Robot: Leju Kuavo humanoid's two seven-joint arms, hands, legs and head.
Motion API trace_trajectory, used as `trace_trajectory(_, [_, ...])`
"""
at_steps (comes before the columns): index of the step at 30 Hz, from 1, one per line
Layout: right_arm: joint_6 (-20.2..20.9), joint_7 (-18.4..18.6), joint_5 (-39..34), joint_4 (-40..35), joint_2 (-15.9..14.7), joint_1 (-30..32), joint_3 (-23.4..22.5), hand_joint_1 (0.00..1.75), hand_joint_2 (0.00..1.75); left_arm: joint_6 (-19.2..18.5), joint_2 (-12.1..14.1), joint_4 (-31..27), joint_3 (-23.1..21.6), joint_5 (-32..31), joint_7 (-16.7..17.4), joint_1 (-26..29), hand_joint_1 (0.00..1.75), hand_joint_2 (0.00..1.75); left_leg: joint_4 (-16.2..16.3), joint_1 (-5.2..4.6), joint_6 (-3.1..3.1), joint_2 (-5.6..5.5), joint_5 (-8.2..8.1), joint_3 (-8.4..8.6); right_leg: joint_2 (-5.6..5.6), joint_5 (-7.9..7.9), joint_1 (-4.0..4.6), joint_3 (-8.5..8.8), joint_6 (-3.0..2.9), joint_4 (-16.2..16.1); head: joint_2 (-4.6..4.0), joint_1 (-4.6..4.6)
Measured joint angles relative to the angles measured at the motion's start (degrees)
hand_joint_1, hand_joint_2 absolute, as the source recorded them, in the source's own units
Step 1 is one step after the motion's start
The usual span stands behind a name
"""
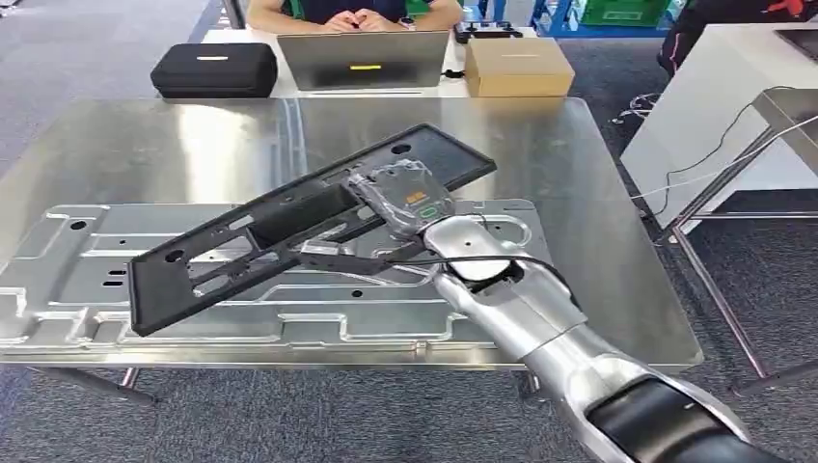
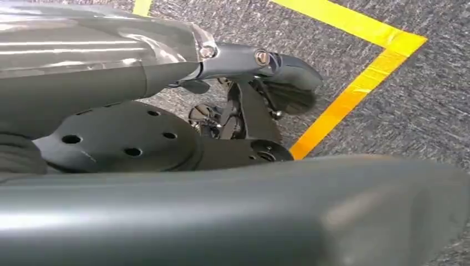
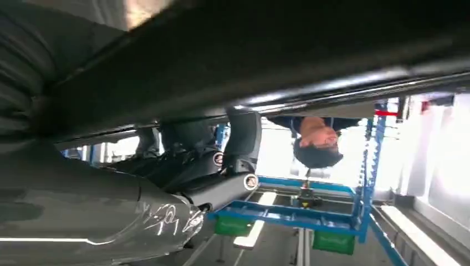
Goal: Take the parts from the cabinet and place them on the table.
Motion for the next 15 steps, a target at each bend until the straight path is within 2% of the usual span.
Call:
trace_trajectory(6, [2.05, 0.64, 0.59, 0.31, -1.22, 1.50, -1.07, 1.75, 1.75, -0.22, -0.02, 0.00, 0.09, -0.24, -0.11, 0.14, 0.00, 1.75, 0.00, 0.00, 0.00, 0.00, 0.00, 0.00, 0.01, 0.01, 0.00, 0.01, 0.01, 0.00, 0.00, 0.00])
trace_trajectory(15, [4.06, 7.23, 2.84, 12.89, -1.79, -3.41, -4.74, 1.75, 1.75, -0.68, -0.02, 0.00, 0.02, -1.25, 0.02, 0.07, 0.00, 1.75, 0.01, 0.00, 0.00, 0.00, 0.01, 0.02, 0.01, 0.02, 0.00, 0.02, 0.01, 0.00, 0.02, 0.00])
